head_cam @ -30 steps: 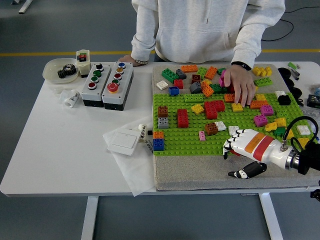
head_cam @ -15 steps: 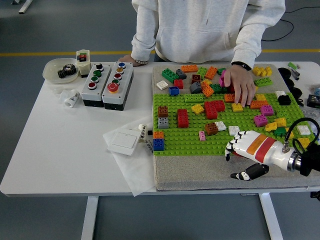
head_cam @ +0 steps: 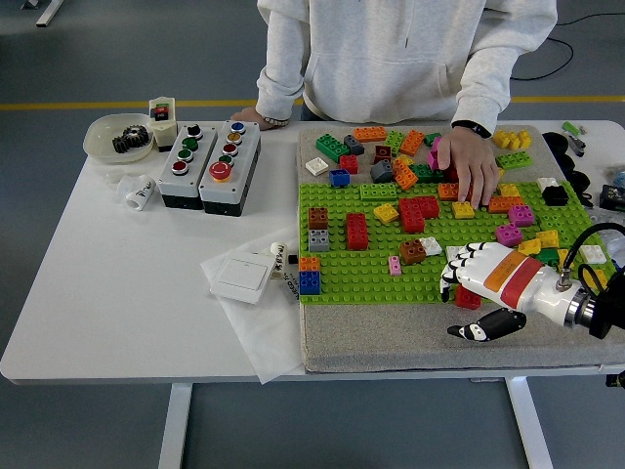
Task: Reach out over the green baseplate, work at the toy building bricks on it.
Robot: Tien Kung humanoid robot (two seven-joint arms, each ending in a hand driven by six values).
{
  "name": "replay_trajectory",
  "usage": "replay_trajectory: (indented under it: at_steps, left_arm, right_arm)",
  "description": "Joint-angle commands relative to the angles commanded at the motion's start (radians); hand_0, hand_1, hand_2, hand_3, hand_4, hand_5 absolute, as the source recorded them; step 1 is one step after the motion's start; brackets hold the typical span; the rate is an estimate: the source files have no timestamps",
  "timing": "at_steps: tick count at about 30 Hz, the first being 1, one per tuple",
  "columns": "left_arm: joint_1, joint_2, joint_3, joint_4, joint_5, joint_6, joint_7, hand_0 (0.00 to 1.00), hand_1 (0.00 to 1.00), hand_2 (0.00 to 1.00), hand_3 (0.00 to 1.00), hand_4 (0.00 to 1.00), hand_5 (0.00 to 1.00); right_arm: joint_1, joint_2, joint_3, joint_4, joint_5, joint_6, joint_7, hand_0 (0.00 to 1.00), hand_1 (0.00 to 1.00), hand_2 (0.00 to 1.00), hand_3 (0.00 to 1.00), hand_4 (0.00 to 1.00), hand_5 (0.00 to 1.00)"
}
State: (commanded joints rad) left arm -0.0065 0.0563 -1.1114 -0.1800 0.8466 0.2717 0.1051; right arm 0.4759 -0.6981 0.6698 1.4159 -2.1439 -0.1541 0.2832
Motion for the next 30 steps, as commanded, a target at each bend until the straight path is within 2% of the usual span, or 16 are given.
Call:
replay_trajectory:
  at_steps: [1,2,7,8,13,14,16,19,20,25,26,30]
  left_arm:
    - [0.000,0.000,-0.001,0.000,0.002,0.000,0.000,0.783,0.817,0.868,0.763,0.779,0.691]
    - [0.000,0.001,-0.001,0.000,0.003,-0.001,0.000,0.782,0.816,0.867,0.763,0.780,0.692]
    - [0.005,0.001,-0.008,0.000,0.017,-0.002,0.004,0.782,0.816,0.867,0.763,0.780,0.692]
    - [0.006,0.001,-0.008,0.000,0.018,-0.002,0.004,0.782,0.815,0.866,0.763,0.780,0.693]
    - [0.012,0.001,-0.015,0.000,0.031,-0.002,0.009,0.782,0.815,0.866,0.763,0.780,0.693]
    - [0.013,0.001,-0.016,0.000,0.034,-0.002,0.010,0.782,0.815,0.866,0.763,0.780,0.693]
    - [0.016,0.002,-0.019,0.000,0.038,-0.003,0.011,0.782,0.815,0.866,0.763,0.780,0.693]
    - [0.019,0.002,-0.022,0.000,0.045,-0.004,0.013,0.782,0.815,0.866,0.763,0.780,0.693]
    - [0.019,0.003,-0.022,0.000,0.045,-0.005,0.013,0.782,0.815,0.865,0.763,0.780,0.693]
    - [0.020,0.004,-0.021,0.000,0.047,-0.006,0.012,0.782,0.815,0.865,0.763,0.780,0.693]
    - [0.020,0.005,-0.020,0.000,0.047,-0.006,0.012,0.782,0.815,0.865,0.763,0.780,0.693]
    - [0.017,0.005,-0.015,0.000,0.042,-0.006,0.011,0.782,0.815,0.865,0.763,0.780,0.693]
  right_arm:
    - [-0.016,-0.010,0.017,0.017,0.011,-0.007,-0.008,0.724,0.612,0.649,0.530,0.841,0.522]
    - [-0.025,-0.015,0.027,0.026,0.017,-0.011,-0.014,0.586,0.521,0.583,0.509,0.828,0.514]
    - [-0.085,-0.043,0.072,0.097,0.078,-0.034,-0.068,0.586,0.521,0.583,0.509,0.828,0.514]
    - [-0.093,-0.045,0.076,0.105,0.105,-0.034,-0.075,0.393,0.452,0.532,0.500,0.814,0.515]
    - [-0.123,-0.053,0.086,0.138,0.217,-0.025,-0.132,0.393,0.452,0.532,0.500,0.814,0.515]
    - [-0.128,-0.054,0.087,0.144,0.253,-0.020,-0.148,0.453,0.482,0.562,0.512,0.817,0.515]
    - [-0.136,-0.057,0.089,0.156,0.319,-0.009,-0.176,0.453,0.482,0.562,0.512,0.817,0.515]
    - [-0.151,-0.060,0.102,0.182,0.409,0.043,-0.221,0.453,0.482,0.562,0.512,0.817,0.515]
    - [-0.155,-0.061,0.106,0.190,0.441,0.059,-0.234,0.582,0.594,0.667,0.536,0.831,0.525]
    - [-0.173,-0.065,0.106,0.222,0.577,0.114,-0.298,0.582,0.594,0.667,0.536,0.831,0.525]
    - [-0.176,-0.065,0.103,0.227,0.608,0.126,-0.312,0.630,0.634,0.704,0.547,0.832,0.531]
    - [-0.183,-0.066,0.097,0.240,0.687,0.153,-0.346,0.630,0.634,0.704,0.547,0.832,0.531]
